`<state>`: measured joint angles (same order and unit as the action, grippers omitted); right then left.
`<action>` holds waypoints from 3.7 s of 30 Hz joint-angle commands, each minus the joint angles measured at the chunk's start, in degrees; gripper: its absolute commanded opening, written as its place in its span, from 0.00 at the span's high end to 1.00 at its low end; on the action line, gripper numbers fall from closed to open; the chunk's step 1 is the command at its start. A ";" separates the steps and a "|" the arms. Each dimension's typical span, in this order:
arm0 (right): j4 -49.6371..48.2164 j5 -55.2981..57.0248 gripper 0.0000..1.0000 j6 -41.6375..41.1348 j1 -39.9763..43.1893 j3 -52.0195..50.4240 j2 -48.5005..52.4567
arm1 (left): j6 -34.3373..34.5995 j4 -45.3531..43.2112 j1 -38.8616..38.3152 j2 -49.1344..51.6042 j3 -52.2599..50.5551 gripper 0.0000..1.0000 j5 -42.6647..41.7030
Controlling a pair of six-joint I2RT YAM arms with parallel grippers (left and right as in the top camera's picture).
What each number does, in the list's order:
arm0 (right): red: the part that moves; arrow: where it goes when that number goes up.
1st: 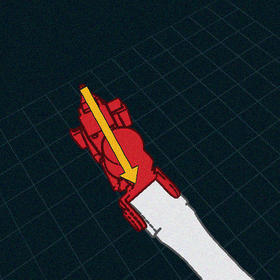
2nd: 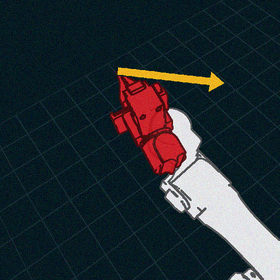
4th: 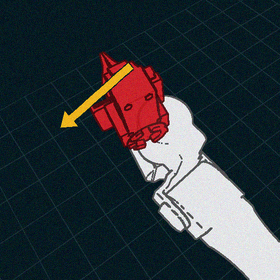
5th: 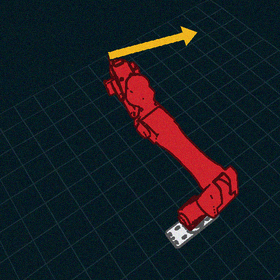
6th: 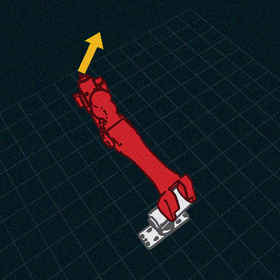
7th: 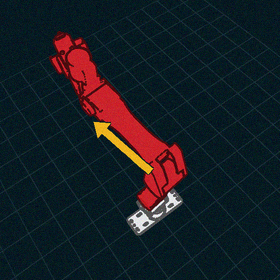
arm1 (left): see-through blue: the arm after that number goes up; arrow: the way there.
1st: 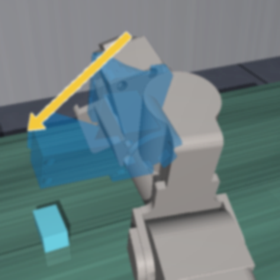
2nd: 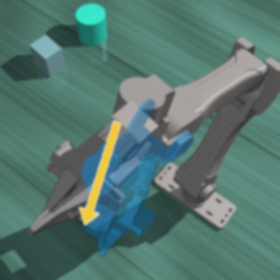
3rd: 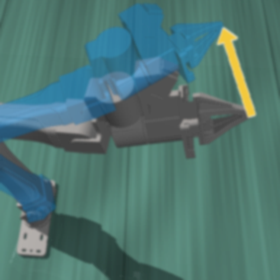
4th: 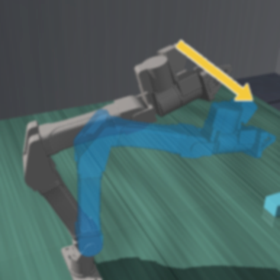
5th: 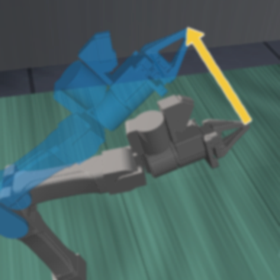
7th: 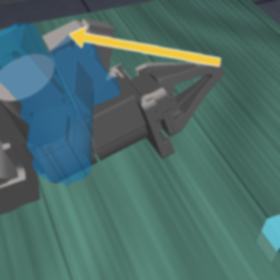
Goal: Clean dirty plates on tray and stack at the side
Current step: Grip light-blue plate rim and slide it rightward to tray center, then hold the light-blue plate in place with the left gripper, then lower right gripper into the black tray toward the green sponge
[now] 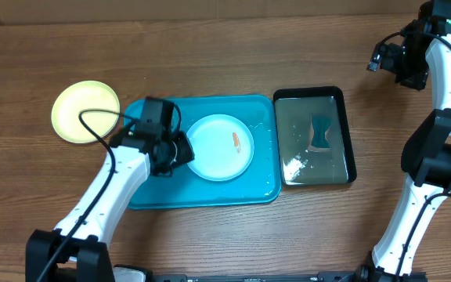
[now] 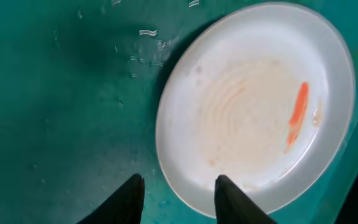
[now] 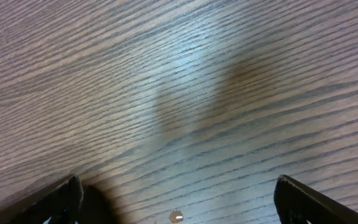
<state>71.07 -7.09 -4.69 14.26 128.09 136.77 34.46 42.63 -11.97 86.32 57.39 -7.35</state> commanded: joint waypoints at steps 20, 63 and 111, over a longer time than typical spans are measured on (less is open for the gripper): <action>-0.33 -0.02 0.00 -0.24 0.39 1.25 -1.31 | -5.33 -3.15 -0.28 14.95 4.11 0.75 3.91; -1.25 -3.02 0.00 -0.28 0.37 1.25 -1.31 | -9.44 -5.51 -0.46 17.40 3.85 0.95 0.26; 26.01 -8.28 0.26 3.28 -14.12 -4.13 -15.52 | -10.10 -5.40 -0.46 17.40 3.85 0.87 0.31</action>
<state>97.14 -19.86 1.32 2.04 124.01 127.13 25.28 37.23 -12.03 102.94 60.80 -6.83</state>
